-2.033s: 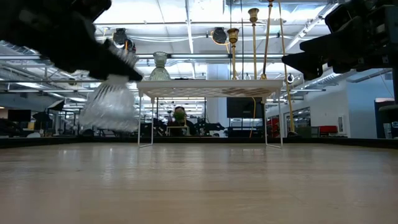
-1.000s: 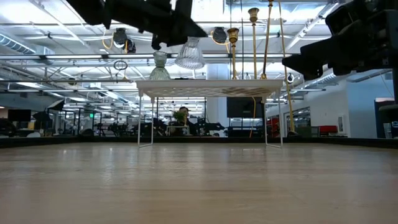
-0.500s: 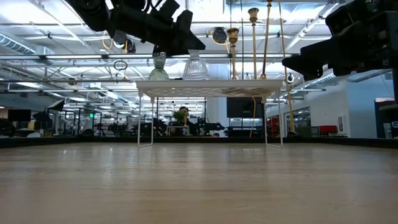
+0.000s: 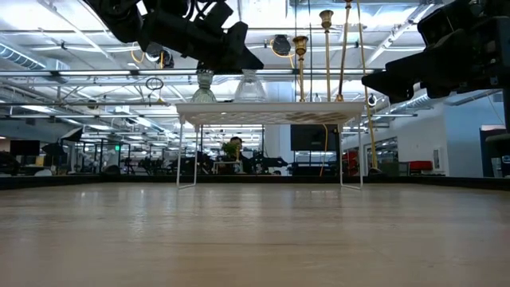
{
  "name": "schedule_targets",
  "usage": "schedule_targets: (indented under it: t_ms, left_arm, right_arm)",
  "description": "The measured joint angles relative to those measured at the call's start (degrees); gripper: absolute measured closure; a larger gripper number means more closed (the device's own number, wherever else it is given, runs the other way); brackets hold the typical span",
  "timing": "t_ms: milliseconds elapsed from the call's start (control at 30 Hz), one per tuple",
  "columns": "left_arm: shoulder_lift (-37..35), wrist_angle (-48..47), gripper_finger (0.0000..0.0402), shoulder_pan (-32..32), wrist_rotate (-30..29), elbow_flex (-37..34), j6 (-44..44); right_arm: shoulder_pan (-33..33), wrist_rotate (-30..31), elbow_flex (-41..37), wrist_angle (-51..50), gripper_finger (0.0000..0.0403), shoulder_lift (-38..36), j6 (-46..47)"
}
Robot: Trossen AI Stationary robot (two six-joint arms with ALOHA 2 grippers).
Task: Pick & Place candle stick holders
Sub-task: Put the transparent candle holder on the shelf, then adjust the transparent candle holder
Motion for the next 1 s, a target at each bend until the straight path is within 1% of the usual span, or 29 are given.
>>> schedule_targets:
  t_ms: [233, 433, 633, 867, 1000]
  left_arm:
    - [0.0, -0.12, 0.0191, 0.02, -1.64, -0.02, 0.13]
    - [0.0, -0.07, 0.019, 0.02, -1.66, -0.02, 0.17]
    - [0.09, 2.24, 0.019, -0.13, -1.22, -0.15, 0.1]
    - [0.09, 7.13, 0.019, -1.71, -5.42, -0.15, 5.69]
    - [0.09, 9.99, 0.019, -3.09, -6.34, -0.15, 9.05]
  right_arm:
    - [0.0, 0.0, 0.0, 0.0, 0.0135, 0.0, -0.03]
    - [0.0, -0.02, -0.01, 0.0, 0.0135, 0.0, -0.03]
    - [-0.02, -0.02, 0.0, 0.02, 0.0135, 0.0, -0.03]
    - [0.0, 0.0, 0.0, 2.41, 0.0139, 0.0, -0.12]
    - [0.0, 0.01, 0.0, 5.87, 0.0168, -0.01, -0.56]
